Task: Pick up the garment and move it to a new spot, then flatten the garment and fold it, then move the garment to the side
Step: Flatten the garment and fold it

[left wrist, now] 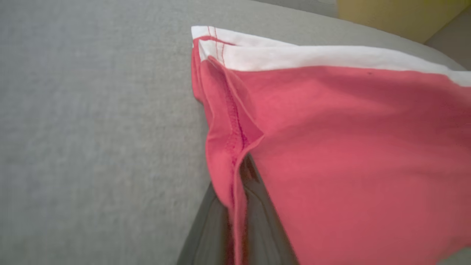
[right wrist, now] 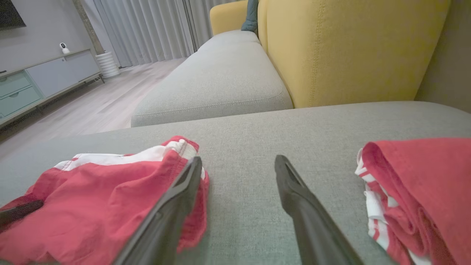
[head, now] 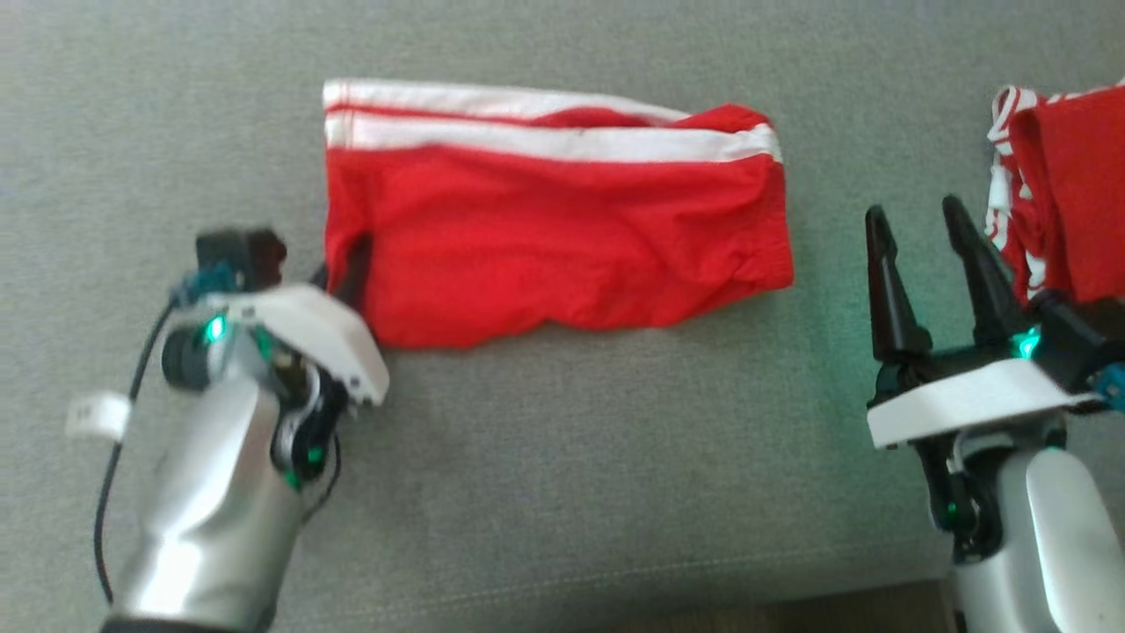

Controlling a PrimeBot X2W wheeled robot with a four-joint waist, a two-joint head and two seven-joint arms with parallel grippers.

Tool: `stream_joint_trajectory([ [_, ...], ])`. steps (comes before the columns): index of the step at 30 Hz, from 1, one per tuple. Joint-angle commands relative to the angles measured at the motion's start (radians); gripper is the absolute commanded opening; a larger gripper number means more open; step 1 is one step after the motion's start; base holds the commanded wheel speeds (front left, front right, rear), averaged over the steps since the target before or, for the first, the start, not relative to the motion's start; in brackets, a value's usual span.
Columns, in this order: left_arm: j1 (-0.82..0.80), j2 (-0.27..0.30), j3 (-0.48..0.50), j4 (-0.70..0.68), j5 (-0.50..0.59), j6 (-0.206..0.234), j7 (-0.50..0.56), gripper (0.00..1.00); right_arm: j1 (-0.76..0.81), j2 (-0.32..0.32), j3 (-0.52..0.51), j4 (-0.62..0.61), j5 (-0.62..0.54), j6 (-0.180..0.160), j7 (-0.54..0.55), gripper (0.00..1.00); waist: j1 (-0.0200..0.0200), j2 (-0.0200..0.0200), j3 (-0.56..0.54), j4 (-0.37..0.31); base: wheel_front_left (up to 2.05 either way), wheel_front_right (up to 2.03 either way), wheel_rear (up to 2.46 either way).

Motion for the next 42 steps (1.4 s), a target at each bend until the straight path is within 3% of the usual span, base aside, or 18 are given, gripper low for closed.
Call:
stream_joint_trajectory([
  [1, 0.045, 0.043, 0.040, -0.036, -0.009, 0.019, 0.009, 0.00, 0.014, -0.005, 0.019, -0.034, -0.006, -0.002, 0.008, 1.00, 0.0000, 0.0000, -0.017, 0.014, 0.00, 0.00, 0.00],
  [4, 0.113, 0.049, 0.052, -0.113, -0.026, 0.041, 0.018, 0.00, 0.025, -0.009, 0.019, -0.037, -0.005, -0.002, 0.018, 1.00, 0.0000, 0.0000, -0.029, 0.022, 0.00, 0.00, 0.00],
  [5, 0.131, 0.050, 0.054, -0.134, -0.030, 0.046, 0.022, 0.38, 0.027, -0.010, 0.019, -0.039, -0.004, -0.002, 0.021, 1.00, 0.0000, 0.0000, -0.031, 0.024, 0.00, 0.00, 0.00],
  [6, 0.145, 0.053, 0.056, -0.154, -0.033, 0.052, 0.024, 1.00, 0.028, -0.012, 0.020, -0.040, -0.004, -0.002, 0.023, 1.00, 0.0000, 0.0000, -0.034, 0.026, 0.00, 0.00, 0.00],
  [9, 0.180, 0.059, 0.067, -0.210, -0.030, 0.074, -0.005, 1.00, 0.031, -0.020, 0.027, -0.046, -0.008, -0.002, 0.032, 1.00, 0.0000, 0.0000, -0.044, 0.028, 0.00, 0.00, 0.00],
  [16, 0.264, 0.079, 0.129, -0.386, 0.062, 0.194, -0.236, 1.00, 0.031, -0.039, 0.026, -0.064, -0.026, -0.002, 0.052, 1.00, 0.0000, 0.0000, -0.086, 0.038, 0.00, 0.00, 0.00],
  [18, 0.281, 0.086, 0.138, -0.438, 0.089, 0.210, -0.254, 1.00, 0.031, -0.048, 0.026, -0.069, -0.041, -0.002, 0.057, 1.00, 0.0000, 0.0000, -0.098, 0.041, 0.00, 0.00, 0.00],
  [27, 0.381, 0.110, 0.136, -0.592, 0.165, 0.235, -0.267, 1.00, 0.046, -0.052, 0.025, -0.081, -0.049, -0.002, 0.074, 1.00, 0.0000, 0.0000, -0.135, 0.040, 0.00, 0.00, 0.00],
  [42, 0.409, 0.122, 0.123, -0.625, 0.176, 0.250, -0.263, 1.00, 0.055, -0.051, 0.019, -0.090, -0.045, -0.002, 0.082, 1.00, 0.0000, 0.0000, -0.134, 0.040, 0.00, 0.00, 0.00],
])
